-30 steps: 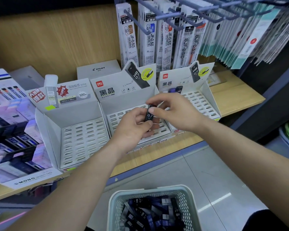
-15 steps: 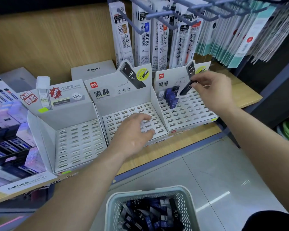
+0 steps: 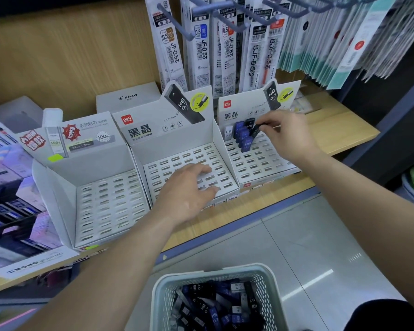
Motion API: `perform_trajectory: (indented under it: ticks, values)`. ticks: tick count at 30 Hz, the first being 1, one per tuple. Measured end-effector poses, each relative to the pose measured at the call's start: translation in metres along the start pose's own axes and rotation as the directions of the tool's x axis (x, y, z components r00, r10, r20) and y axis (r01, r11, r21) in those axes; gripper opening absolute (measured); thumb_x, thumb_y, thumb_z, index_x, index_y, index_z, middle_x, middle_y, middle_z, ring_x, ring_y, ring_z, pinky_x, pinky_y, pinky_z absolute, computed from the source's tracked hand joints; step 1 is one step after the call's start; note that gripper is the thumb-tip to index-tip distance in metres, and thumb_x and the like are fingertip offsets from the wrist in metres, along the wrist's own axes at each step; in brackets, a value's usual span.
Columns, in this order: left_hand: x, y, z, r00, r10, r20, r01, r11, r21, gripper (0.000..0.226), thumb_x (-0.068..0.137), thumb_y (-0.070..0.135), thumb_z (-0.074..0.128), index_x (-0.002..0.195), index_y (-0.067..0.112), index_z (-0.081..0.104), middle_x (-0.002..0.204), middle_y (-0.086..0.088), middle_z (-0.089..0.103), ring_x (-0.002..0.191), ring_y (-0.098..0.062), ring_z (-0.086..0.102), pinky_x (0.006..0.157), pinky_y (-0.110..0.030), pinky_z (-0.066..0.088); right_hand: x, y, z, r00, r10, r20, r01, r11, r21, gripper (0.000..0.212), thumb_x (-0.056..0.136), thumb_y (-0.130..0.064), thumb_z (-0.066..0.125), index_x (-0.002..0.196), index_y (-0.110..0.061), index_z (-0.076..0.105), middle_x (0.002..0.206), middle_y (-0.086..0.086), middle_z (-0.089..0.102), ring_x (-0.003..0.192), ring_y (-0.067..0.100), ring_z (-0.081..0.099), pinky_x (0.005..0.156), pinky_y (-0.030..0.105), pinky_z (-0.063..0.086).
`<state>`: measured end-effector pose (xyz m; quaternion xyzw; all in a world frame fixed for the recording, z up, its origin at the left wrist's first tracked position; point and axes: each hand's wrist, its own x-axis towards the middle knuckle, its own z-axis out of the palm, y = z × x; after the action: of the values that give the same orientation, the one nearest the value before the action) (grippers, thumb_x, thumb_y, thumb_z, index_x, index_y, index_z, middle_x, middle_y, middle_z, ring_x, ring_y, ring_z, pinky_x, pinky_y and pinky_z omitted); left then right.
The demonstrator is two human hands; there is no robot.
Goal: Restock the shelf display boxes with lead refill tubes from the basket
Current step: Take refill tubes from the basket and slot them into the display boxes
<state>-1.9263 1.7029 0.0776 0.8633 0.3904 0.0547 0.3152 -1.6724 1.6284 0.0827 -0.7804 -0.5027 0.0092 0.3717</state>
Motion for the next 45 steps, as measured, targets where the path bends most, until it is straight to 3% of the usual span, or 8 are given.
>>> perform_trajectory:
  ticks: [8, 16, 21, 26, 31, 38, 41, 45]
  values:
    - [-0.002, -0.004, -0.002, 1.000, 0.027, -0.014, -0.028, 0.999, -0.020, 0.047, 0.092, 0.040, 0.067, 0.137, 0.030, 0.055, 0.145, 0.010, 0.050, 0.131, -0.013, 0.046, 0.110, -0.030, 0.037, -0.009, 0.006, 0.013, 0.992, 0.053, 0.115, -0.045, 0.997, -0.067, 0.039, 0.097, -0.016, 0.058, 0.136, -0.022, 0.061, 0.127, 0.004, 0.063, 0.101, 0.016, 0.064, 0.092, 0.020, 0.043]
    - [-0.023, -0.005, -0.019, 0.990, 0.126, -0.060, -0.126, 0.992, 0.005, 0.041, 0.093, 0.040, 0.065, 0.133, 0.029, 0.057, 0.136, 0.010, 0.058, 0.125, -0.012, 0.051, 0.107, -0.033, 0.040, -0.035, -0.034, -0.015, 0.998, 0.026, 0.051, -0.026, 1.000, -0.014, 0.030, 0.094, -0.020, 0.063, 0.123, -0.019, 0.068, 0.114, 0.000, 0.062, 0.092, 0.012, 0.062, 0.083, 0.022, 0.048]
    - [-0.064, -0.009, -0.017, 0.984, 0.176, 0.013, -0.177, 0.984, 0.022, 0.035, 0.093, 0.038, 0.067, 0.125, 0.027, 0.061, 0.118, 0.012, 0.063, 0.106, -0.006, 0.058, 0.091, -0.025, 0.045, -0.082, -0.056, -0.040, 0.974, 0.089, 0.208, -0.088, 0.996, -0.014, 0.023, 0.091, -0.025, 0.069, 0.114, -0.024, 0.070, 0.112, -0.006, 0.062, 0.091, 0.008, 0.065, 0.079, 0.021, 0.050]
    - [-0.111, -0.040, 0.006, 0.979, 0.122, 0.161, -0.140, 0.985, 0.100, 0.031, 0.092, 0.035, 0.067, 0.121, 0.025, 0.062, 0.114, 0.010, 0.064, 0.103, -0.012, 0.060, 0.091, -0.030, 0.048, -0.144, -0.059, -0.045, 0.862, 0.211, 0.460, -0.205, 0.977, -0.063, 0.023, 0.088, -0.030, 0.073, 0.109, -0.023, 0.070, 0.105, -0.010, 0.066, 0.087, 0.011, 0.064, 0.072, 0.020, 0.044]
    - [-0.163, -0.082, 0.061, 0.940, -0.034, 0.339, -0.030, 0.983, 0.181, 0.037, 0.094, 0.042, 0.064, 0.125, 0.023, 0.058, 0.122, 0.007, 0.059, 0.105, -0.013, 0.055, 0.090, -0.029, 0.046, -0.219, -0.044, -0.016, 0.682, 0.303, 0.666, -0.130, 0.946, -0.298, 0.044, 0.093, -0.034, 0.068, 0.133, -0.017, 0.059, 0.127, 0.001, 0.061, 0.101, 0.015, 0.058, 0.083, 0.021, 0.039]
    - [-0.185, -0.119, 0.140, 0.891, -0.203, 0.406, 0.150, 0.976, 0.159, 0.064, 0.091, 0.045, 0.067, 0.145, 0.020, 0.045, 0.145, -0.001, 0.050, 0.121, -0.020, 0.056, 0.097, -0.030, 0.045, -0.315, -0.036, 0.066, 0.551, 0.347, 0.759, -0.231, 0.937, -0.261, 0.051, 0.091, -0.032, 0.067, 0.138, -0.018, 0.053, 0.130, 0.006, 0.062, 0.114, 0.023, 0.059, 0.088, 0.022, 0.040]
    - [-0.182, -0.128, 0.167, 0.884, -0.201, 0.421, 0.145, 0.976, 0.162, 0.072, 0.086, 0.046, 0.073, 0.147, 0.024, 0.042, 0.150, -0.004, 0.047, 0.132, -0.024, 0.048, 0.106, -0.037, 0.043, -0.336, -0.026, 0.093, 0.507, 0.409, 0.759, -0.303, 0.909, -0.287, 0.065, 0.090, -0.034, 0.068, 0.148, -0.018, 0.041, 0.140, 0.011, 0.052, 0.125, 0.027, 0.052, 0.102, 0.030, 0.042]
    - [-0.175, -0.139, 0.193, 0.856, -0.176, 0.487, 0.093, 0.978, 0.189, 0.084, 0.080, 0.047, 0.079, 0.150, 0.030, 0.037, 0.156, -0.001, 0.039, 0.137, -0.025, 0.044, 0.110, -0.041, 0.040, -0.352, -0.016, 0.120, 0.451, 0.481, 0.752, -0.405, 0.861, -0.308, 0.085, 0.086, -0.033, 0.074, 0.154, -0.016, 0.028, 0.151, 0.017, 0.033, 0.136, 0.034, 0.042, 0.109, 0.032, 0.036]
